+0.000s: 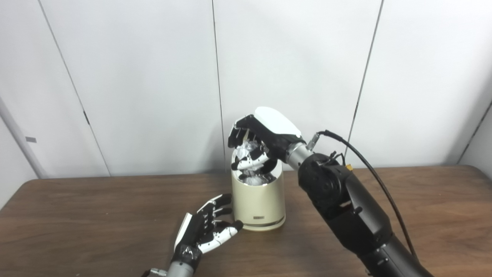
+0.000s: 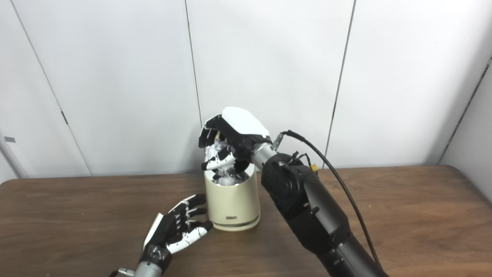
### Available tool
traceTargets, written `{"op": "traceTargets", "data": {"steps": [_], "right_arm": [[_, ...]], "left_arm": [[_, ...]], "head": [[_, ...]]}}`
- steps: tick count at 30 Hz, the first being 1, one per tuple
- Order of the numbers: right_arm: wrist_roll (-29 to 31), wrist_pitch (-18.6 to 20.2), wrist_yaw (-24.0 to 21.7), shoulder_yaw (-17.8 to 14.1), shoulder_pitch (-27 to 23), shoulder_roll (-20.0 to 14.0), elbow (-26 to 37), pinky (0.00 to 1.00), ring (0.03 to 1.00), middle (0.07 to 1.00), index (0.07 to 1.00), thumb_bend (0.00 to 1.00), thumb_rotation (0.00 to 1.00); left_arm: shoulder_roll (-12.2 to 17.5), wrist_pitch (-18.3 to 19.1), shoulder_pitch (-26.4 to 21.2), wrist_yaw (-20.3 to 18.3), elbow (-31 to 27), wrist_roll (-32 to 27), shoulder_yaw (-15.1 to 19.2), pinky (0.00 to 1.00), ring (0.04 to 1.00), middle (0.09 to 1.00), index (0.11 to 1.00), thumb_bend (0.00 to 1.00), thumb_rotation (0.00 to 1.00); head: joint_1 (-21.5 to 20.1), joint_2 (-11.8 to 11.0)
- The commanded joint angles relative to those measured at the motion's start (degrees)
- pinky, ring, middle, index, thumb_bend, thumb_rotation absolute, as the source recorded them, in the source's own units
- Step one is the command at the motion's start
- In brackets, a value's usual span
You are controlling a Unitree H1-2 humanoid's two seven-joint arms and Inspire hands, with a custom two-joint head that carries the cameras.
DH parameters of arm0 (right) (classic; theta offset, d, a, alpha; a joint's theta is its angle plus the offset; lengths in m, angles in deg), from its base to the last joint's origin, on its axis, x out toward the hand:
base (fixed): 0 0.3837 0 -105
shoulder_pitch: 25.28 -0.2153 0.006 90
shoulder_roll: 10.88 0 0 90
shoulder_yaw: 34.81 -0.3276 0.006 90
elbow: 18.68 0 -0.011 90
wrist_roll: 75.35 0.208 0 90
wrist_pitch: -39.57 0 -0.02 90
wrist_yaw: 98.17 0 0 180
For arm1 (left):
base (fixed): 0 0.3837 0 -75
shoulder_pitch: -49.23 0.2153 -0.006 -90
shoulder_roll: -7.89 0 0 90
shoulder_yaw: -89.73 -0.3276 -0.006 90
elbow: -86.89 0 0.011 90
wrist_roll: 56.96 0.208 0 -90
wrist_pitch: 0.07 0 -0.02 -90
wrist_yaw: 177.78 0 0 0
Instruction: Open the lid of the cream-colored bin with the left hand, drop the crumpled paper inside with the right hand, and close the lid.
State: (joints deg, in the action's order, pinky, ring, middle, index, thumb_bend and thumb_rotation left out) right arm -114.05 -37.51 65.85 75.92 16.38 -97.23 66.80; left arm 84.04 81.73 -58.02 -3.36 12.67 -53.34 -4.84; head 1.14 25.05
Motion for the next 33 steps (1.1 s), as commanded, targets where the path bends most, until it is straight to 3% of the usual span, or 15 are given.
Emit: {"op": "traceTargets", "data": {"steps": [1,11,24,33], "right_arm": [[0.0,-1.9,1.4,-0.8,-2.0,-0.6,0.8,0.36,0.412,0.501,0.477,0.5,0.0],[0.0,-2.4,1.1,-0.6,-1.2,-1.1,0.2,0.35,0.415,0.509,0.475,0.5,0.0],[-0.7,-7.4,3.4,-0.4,0.2,-2.0,-2.6,0.35,0.403,0.509,0.488,0.5,0.0],[-2.4,-15.4,6.5,0.5,0.5,-3.5,-5.1,0.33,0.405,0.516,0.49,0.5,0.0]], "left_arm": [[0.0,-1.9,-2.0,-0.1,-0.7,-0.5,0.0,0.64,0.798,0.858,0.86,0.72,0.28],[0.2,-2.0,-2.1,-0.5,-0.7,-0.7,0.0,0.63,0.804,0.867,0.863,0.7,0.27],[0.2,-1.6,-1.9,-0.6,-1.1,-0.9,0.0,0.63,0.8,0.87,0.871,0.7,0.27],[0.4,-1.8,-1.8,-0.5,-1.1,-0.4,-0.2,0.64,0.801,0.867,0.868,0.7,0.28]], "head": [[0.1,0.1],[0.1,0.0],[0.0,0.2],[0.2,0.5]]}}
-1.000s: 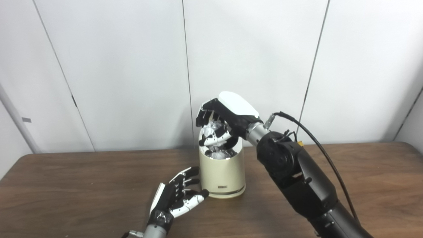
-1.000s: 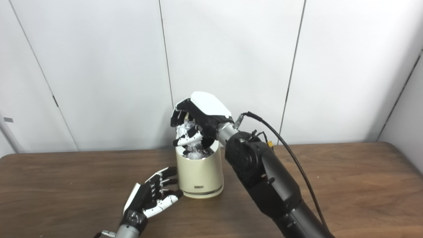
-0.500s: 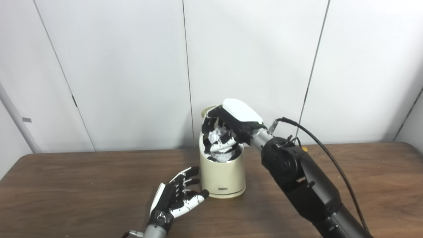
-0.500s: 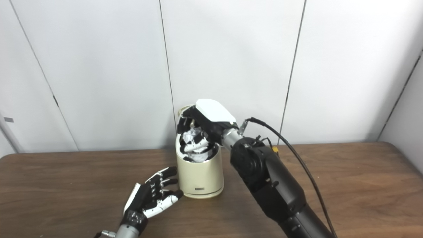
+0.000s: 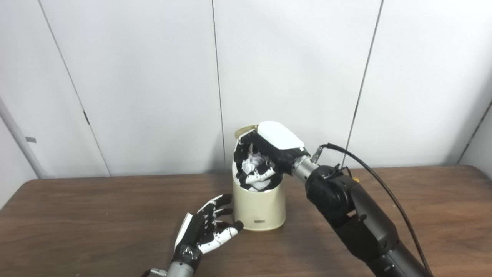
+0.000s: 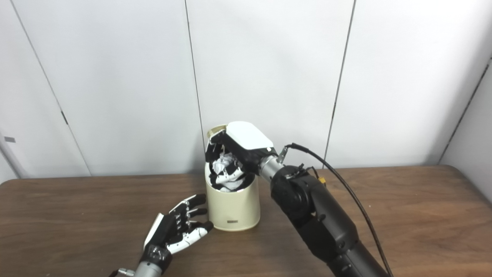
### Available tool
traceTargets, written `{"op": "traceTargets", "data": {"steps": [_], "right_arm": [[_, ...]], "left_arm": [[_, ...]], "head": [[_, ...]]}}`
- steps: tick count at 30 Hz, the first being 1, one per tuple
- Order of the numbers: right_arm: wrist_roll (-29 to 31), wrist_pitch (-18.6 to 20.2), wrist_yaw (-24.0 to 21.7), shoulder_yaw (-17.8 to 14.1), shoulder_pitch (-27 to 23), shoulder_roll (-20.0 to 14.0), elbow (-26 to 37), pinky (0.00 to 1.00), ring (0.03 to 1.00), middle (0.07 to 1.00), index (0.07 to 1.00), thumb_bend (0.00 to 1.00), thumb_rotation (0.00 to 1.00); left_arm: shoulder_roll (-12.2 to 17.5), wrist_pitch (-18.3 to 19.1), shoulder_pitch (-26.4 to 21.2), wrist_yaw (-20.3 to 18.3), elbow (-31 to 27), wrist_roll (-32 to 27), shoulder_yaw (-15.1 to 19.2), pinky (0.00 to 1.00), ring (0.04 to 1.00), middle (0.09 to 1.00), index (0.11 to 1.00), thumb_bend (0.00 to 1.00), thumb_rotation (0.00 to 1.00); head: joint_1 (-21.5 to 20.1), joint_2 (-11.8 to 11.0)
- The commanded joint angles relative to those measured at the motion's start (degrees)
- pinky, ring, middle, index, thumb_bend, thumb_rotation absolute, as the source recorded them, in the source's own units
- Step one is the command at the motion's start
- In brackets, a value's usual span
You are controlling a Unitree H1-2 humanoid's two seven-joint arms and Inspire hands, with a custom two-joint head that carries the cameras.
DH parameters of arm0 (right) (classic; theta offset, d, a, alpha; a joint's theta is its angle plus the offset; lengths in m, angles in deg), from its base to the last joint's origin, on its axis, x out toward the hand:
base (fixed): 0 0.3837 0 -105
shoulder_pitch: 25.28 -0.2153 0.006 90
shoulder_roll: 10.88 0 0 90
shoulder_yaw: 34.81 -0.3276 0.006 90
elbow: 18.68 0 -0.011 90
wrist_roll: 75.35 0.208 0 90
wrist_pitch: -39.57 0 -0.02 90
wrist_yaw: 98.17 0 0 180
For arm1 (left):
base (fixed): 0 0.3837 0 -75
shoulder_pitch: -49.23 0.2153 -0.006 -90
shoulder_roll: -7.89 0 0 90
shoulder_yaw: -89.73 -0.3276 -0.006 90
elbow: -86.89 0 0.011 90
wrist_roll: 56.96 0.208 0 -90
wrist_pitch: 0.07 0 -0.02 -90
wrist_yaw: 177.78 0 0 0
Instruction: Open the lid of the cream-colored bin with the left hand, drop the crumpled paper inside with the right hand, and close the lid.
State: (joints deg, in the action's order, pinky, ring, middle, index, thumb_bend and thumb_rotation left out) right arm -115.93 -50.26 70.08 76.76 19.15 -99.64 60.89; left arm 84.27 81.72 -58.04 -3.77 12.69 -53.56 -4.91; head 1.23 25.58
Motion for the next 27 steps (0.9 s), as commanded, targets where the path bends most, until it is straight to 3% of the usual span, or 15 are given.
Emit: {"op": "traceTargets", "data": {"steps": [1,7,16,20,23,25,26,27], "right_arm": [[-0.7,-3.8,2.9,-0.3,-2.2,-1.2,0.5,0.33,0.406,0.516,0.492,0.5,0.0],[-2.3,-9.8,7.5,0.0,-2.0,-1.4,-2.0,0.33,0.404,0.517,0.495,0.5,0.0],[-4.5,-11.5,9.2,0.0,-1.6,-1.3,-2.7,0.32,0.398,0.508,0.515,0.5,0.0],[-5.3,-10.5,8.7,0.0,-1.3,-1.3,-2.3,0.32,0.399,0.508,0.516,0.5,0.0],[-8.4,-6.4,4.6,1.0,-1.3,-1.9,-0.6,0.34,0.423,0.535,0.509,0.5,0.0],[-11.3,-3.7,0.9,2.2,-1.4,-2.6,1.0,0.41,0.57,0.671,0.5,0.52,0.11],[-12.1,-3.0,-0.1,2.5,-1.4,-2.8,1.5,0.42,0.592,0.693,0.499,0.52,0.12],[-12.5,-2.9,-0.4,2.6,-1.3,-2.9,1.7,0.45,0.623,0.725,0.591,0.7,0.09]], "left_arm": [[0.2,-1.7,-1.8,-0.1,-1.2,-0.2,-0.1,0.64,0.802,0.866,0.868,0.7,0.28],[0.4,-1.4,-1.6,-0.2,-1.8,0.0,-0.2,0.65,0.806,0.862,0.868,0.7,0.29],[0.6,-1.2,-1.5,-0.3,-2.0,-0.1,-0.3,0.67,0.806,0.861,0.867,0.71,0.3],[0.6,-0.6,-1.3,-0.4,-2.5,-0.2,-0.3,0.68,0.812,0.861,0.866,0.7,0.28],[0.6,-0.7,-1.3,-0.3,-2.6,0.2,-0.4,0.67,0.81,0.862,0.865,0.7,0.28],[0.6,-0.8,-1.3,-0.3,-2.5,0.3,-0.3,0.67,0.804,0.857,0.862,0.7,0.28],[0.6,-0.9,-1.3,-0.3,-2.5,0.3,-0.4,0.67,0.804,0.857,0.862,0.7,0.28],[0.6,-1.0,-1.4,-0.4,-2.4,0.3,-0.4,0.67,0.802,0.857,0.862,0.69,0.28]], "head": [[0.1,0.0],[0.0,0.3],[0.0,0.4],[0.0,0.5],[-0.1,0.5],[-0.1,0.5],[0.0,0.6],[0.0,0.6]]}}
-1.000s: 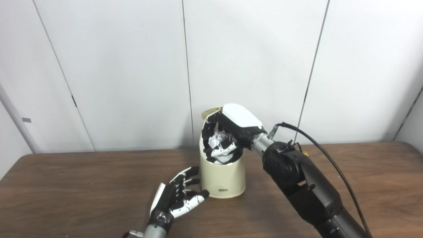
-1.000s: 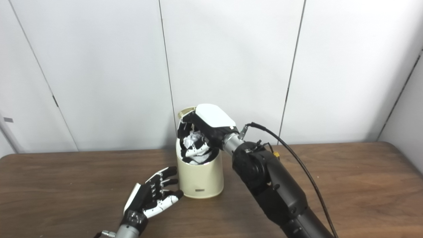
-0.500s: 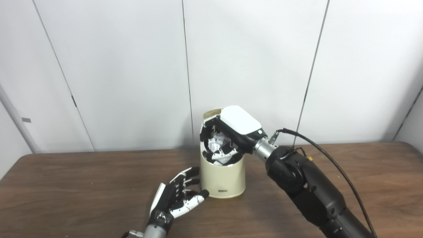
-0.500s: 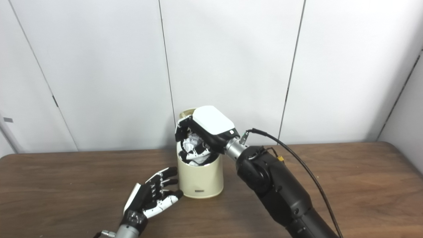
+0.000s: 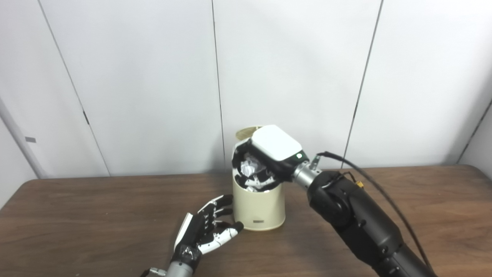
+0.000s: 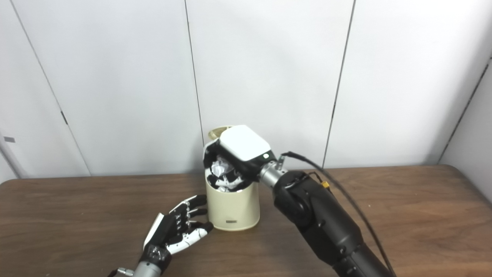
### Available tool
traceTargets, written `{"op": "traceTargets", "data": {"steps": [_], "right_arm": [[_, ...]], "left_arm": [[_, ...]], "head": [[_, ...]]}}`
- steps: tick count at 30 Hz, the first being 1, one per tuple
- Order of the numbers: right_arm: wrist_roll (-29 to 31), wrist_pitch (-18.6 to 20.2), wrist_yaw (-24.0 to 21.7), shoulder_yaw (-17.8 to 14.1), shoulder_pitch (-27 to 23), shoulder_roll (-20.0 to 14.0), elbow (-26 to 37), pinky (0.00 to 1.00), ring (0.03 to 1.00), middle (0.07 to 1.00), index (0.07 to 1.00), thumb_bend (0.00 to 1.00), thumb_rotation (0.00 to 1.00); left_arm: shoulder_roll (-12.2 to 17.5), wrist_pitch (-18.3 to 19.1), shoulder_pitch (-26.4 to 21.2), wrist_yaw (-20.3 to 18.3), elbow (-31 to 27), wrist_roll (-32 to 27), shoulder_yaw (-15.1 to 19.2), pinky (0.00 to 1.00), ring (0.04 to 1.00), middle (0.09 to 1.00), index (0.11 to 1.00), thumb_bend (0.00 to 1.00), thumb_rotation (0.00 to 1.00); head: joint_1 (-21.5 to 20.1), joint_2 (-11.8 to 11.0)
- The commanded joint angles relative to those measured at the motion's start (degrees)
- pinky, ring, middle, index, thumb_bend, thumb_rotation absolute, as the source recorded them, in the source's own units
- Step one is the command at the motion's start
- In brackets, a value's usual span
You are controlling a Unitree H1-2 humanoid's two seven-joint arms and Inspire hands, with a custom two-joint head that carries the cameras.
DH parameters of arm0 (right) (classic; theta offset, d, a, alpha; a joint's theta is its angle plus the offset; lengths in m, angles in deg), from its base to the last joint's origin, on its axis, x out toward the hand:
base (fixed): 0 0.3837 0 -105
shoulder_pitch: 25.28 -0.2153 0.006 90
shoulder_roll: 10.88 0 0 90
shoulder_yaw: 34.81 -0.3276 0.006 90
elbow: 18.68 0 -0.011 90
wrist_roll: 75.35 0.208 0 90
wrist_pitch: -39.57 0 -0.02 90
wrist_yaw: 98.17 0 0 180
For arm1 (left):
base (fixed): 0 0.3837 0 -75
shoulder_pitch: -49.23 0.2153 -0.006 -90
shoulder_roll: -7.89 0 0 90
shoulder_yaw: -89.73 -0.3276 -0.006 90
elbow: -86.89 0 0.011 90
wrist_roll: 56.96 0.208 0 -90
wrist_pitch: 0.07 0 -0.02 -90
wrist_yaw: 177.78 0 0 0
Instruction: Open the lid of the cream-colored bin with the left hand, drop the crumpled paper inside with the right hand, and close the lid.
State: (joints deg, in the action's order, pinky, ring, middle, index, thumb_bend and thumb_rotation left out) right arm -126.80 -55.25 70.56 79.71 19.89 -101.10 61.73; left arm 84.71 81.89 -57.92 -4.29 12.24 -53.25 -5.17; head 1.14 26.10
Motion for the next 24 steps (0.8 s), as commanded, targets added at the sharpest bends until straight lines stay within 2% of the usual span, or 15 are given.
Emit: {"op": "traceTargets", "data": {"steps": [1,4,7,10,16,19,24], "right_arm": [[-1.9,2.2,-1.2,-0.4,-2.0,-1.4,1.1,0.48,0.647,0.754,0.65,0.82,0.07],[-2.1,1.5,-0.9,-0.5,-2.0,-1.4,1.0,0.53,0.684,0.777,0.669,0.88,0.04],[-2.3,0.7,-0.2,-0.4,-2.0,-1.6,0.7,0.56,0.708,0.78,0.667,0.87,0.03],[-3.1,1.1,-0.9,-0.1,-2.1,-1.8,1.1,0.57,0.731,0.788,0.683,0.88,0.04],[-5.3,1.9,-2.3,0.5,-1.9,-2.1,2.0,0.7,0.843,0.845,0.759,0.9,0.09],[-5.9,1.8,-1.9,0.5,-1.8,-2.0,2.2,0.74,0.859,0.848,0.762,0.91,0.09],[-6.1,1.5,-2.1,0.4,-1.9,-2.0,2.3,0.75,0.861,0.851,0.763,0.89,0.09]], "left_arm": [[0.2,-1.1,-1.5,0.2,-2.0,0.1,-0.1,0.67,0.8,0.856,0.863,0.7,0.29],[0.1,-0.8,-1.4,0.1,-2.1,0.0,-0.1,0.67,0.802,0.859,0.864,0.71,0.29],[0.1,-0.8,-1.4,0.0,-2.2,0.1,-0.1,0.67,0.803,0.86,0.867,0.71,0.3],[0.0,-0.7,-1.4,0.0,-2.2,0.0,0.0,0.68,0.806,0.859,0.867,0.71,0.3],[0.0,-0.6,-1.4,0.0,-2.2,0.1,0.0,0.69,0.805,0.857,0.866,0.71,0.3],[0.0,-0.7,-1.4,-0.2,-2.2,0.0,0.0,0.69,0.807,0.857,0.868,0.71,0.3],[0.0,-0.4,-1.5,-0.2,-2.4,0.0,0.0,0.68,0.804,0.857,0.865,0.7,0.28]], "head": [[0.1,0.0],[0.0,0.0],[0.0,0.0],[0.0,0.1],[0.0,0.2],[0.2,0.3],[0.1,0.3]]}}
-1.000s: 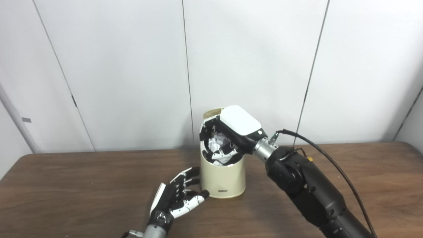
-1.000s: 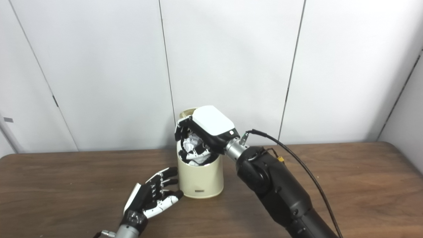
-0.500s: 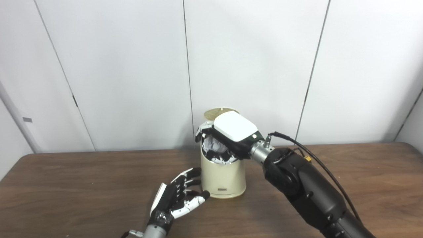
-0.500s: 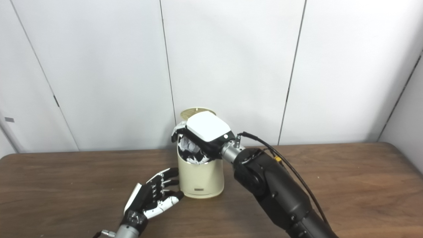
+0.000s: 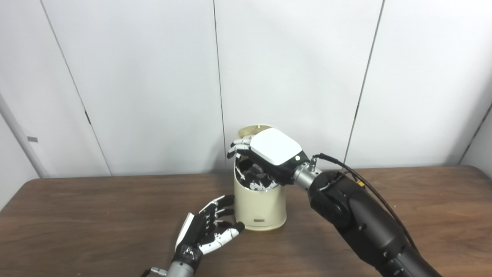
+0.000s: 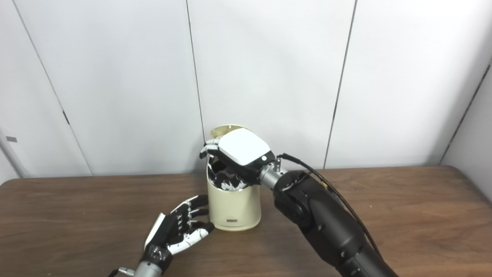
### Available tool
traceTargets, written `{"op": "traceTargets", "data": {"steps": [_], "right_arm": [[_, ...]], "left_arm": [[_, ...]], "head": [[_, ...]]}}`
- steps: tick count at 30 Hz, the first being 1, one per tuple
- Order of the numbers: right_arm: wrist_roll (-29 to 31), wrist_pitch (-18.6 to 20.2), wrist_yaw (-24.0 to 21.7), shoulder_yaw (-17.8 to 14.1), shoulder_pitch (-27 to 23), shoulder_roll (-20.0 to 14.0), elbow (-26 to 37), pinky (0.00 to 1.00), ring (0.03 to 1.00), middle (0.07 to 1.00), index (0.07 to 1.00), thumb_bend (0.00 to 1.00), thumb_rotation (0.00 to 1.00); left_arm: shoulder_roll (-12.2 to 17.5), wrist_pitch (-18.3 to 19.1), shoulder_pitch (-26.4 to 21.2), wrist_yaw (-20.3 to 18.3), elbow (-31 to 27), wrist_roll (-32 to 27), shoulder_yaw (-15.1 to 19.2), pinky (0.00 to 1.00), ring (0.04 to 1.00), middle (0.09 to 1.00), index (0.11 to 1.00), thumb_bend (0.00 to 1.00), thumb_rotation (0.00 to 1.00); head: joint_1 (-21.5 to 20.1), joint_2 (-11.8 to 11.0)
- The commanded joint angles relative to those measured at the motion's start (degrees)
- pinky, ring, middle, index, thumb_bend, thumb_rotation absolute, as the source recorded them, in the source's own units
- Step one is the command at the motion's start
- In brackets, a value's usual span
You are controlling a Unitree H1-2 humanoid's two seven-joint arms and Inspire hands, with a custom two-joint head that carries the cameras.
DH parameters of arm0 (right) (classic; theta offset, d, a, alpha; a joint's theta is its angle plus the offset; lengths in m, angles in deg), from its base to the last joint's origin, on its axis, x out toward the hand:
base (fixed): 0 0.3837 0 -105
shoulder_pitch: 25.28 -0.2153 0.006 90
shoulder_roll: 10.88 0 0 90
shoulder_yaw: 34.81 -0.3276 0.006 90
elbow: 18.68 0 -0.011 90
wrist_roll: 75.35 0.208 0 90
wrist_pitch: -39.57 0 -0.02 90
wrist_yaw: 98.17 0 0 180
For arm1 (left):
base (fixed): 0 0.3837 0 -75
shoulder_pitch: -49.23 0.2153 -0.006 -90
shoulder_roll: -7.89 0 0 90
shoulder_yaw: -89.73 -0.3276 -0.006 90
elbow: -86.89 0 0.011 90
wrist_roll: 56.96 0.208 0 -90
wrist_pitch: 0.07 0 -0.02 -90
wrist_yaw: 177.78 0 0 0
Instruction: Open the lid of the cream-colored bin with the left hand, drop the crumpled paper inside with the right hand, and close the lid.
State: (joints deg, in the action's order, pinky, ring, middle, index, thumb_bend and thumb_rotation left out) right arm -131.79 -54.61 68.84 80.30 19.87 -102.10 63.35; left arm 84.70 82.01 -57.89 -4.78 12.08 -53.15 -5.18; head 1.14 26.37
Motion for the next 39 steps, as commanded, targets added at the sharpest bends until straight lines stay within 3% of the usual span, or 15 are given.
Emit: {"op": "traceTargets", "data": {"steps": [1,6,11,13,14,17,24,29,33,39], "right_arm": [[-0.9,0.8,-0.2,-0.3,-1.8,-0.9,0.7,0.75,0.858,0.85,0.762,0.89,0.09],[1.7,-1.8,3.4,-1.8,-1.2,-0.6,0.9,0.65,0.776,0.801,0.716,0.87,0.06],[4.9,-5.5,9.6,-4.4,-0.2,-0.4,1.8,0.5,0.591,0.678,0.617,0.76,0.04],[5.6,-5.8,10.5,-5.3,0.2,-0.3,2.7,0.48,0.576,0.663,0.603,0.73,0.04],[5.9,-5.9,11.2,-5.9,0.5,-0.3,3.4,0.47,0.573,0.654,0.538,0.6,0.1],[6.7,-6.0,12.0,-7.4,1.4,-0.3,5.3,0.46,0.558,0.628,0.497,0.52,0.13],[7.3,-3.1,10.7,-10.8,4.7,-0.8,11.1,0.43,0.538,0.623,0.493,0.52,0.13],[7.7,-4.9,15.5,-13.3,6.7,-0.9,11.0,0.39,0.516,0.604,0.493,0.52,0.13],[14.4,-7.0,17.4,-16.9,9.6,-0.7,11.5,0.39,0.51,0.59,0.493,0.51,0.13],[27.4,-4.0,16.0,-22.8,15.0,1.6,13.5,0.33,0.422,0.569,0.492,0.51,0.13]], "left_arm": [[0.0,-0.5,-1.5,0.3,-2.2,-0.2,0.0,0.69,0.804,0.857,0.866,0.7,0.28],[0.0,-0.8,-1.5,0.4,-2.1,-0.1,0.0,0.68,0.8,0.854,0.863,0.69,0.27],[0.0,-0.6,-1.5,0.5,-2.2,0.2,-0.1,0.67,0.801,0.862,0.864,0.69,0.28],[0.0,-0.6,-1.4,0.5,-2.2,0.1,0.0,0.68,0.801,0.863,0.863,0.69,0.28],[0.0,-0.6,-1.5,0.4,-2.1,0.0,0.0,0.67,0.802,0.864,0.863,0.69,0.28],[0.0,-0.6,-1.5,0.3,-2.1,-0.3,0.2,0.66,0.795,0.86,0.86,0.7,0.28],[0.2,-0.8,-1.4,0.1,-2.0,-0.2,0.1,0.67,0.798,0.86,0.863,0.69,0.28],[0.3,-0.5,-1.3,0.0,-2.1,-0.3,0.2,0.67,0.798,0.862,0.863,0.7,0.28],[0.4,-0.7,-1.4,-0.1,-2.1,-0.4,0.2,0.66,0.796,0.863,0.865,0.7,0.28],[0.5,-0.3,-1.3,-0.4,-2.4,-0.9,0.4,0.67,0.802,0.863,0.863,0.7,0.27]], "head": [[0.1,0.1],[0.1,0.1],[0.0,0.1],[0.1,0.1],[0.1,0.2],[0.0,0.2],[-0.1,0.3],[-0.1,0.4],[-0.1,0.5],[-0.2,0.5]]}}
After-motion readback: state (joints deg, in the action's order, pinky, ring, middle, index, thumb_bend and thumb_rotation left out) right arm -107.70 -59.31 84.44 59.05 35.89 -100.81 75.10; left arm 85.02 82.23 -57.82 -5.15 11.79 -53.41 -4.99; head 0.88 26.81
